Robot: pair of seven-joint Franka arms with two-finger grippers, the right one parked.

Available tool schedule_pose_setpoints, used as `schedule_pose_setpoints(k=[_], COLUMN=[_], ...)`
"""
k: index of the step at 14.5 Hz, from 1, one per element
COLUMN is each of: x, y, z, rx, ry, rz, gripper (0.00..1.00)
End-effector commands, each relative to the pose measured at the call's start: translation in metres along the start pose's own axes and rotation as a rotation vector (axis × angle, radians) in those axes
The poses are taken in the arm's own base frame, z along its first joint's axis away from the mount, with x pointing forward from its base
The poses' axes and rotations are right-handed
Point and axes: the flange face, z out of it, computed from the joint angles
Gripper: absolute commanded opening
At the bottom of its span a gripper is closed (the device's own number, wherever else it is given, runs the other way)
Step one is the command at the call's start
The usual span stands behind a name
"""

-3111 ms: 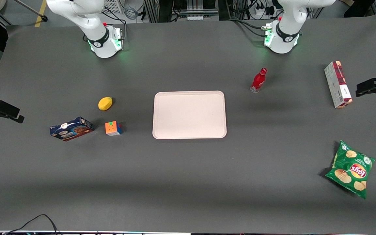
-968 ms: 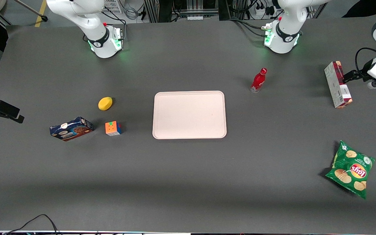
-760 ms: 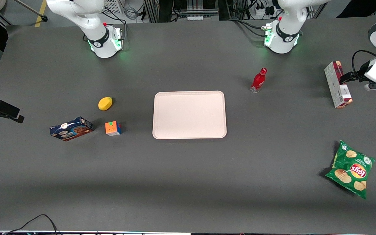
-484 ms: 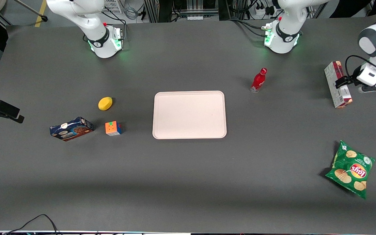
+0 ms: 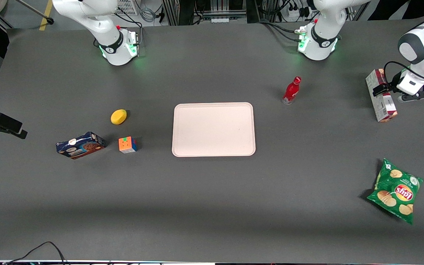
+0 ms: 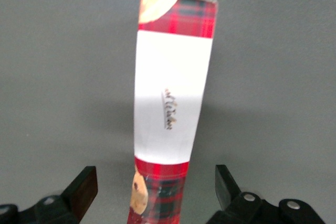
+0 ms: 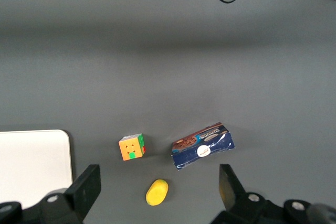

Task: Place red cookie box on tray
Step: 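Close the left gripper on the red cookie box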

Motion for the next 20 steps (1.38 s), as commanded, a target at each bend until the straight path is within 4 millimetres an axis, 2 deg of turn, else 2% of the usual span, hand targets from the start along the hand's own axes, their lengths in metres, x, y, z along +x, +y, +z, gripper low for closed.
schedule_pose_setpoints(k=[1, 3, 4, 6, 7, 9, 11, 13, 15, 18, 20], x=[-0.011, -0.010, -0.010, -0.012, -0.011, -0.005, 0.006, 0.030, 0.049, 0.082, 0.097], y=[-0.006, -0.005, -0.004, 0.000, 0.001, 0.005, 0.009, 0.010, 0.004, 0.010, 0.023], z=[0.004, 0.004, 0.006, 0.012, 0.012, 0.009, -0.004, -0.036, -0.078, -0.162, -0.218], rx=[-0.011, -0.013, -0.013, -0.018, -0.019, -0.013, -0.005, 0.007, 0.009, 0.031, 0.043], ry=[0.004, -0.001, -0.006, -0.037, -0.041, -0.031, -0.012, 0.005, -0.020, -0.045, -0.091], rz=[-0.008, -0.007, -0.011, -0.021, -0.029, -0.016, 0.004, 0.031, 0.048, 0.092, 0.120], gripper=[0.80, 0.41, 0.30, 0.21, 0.12, 0.11, 0.11, 0.11, 0.12, 0.16, 0.16])
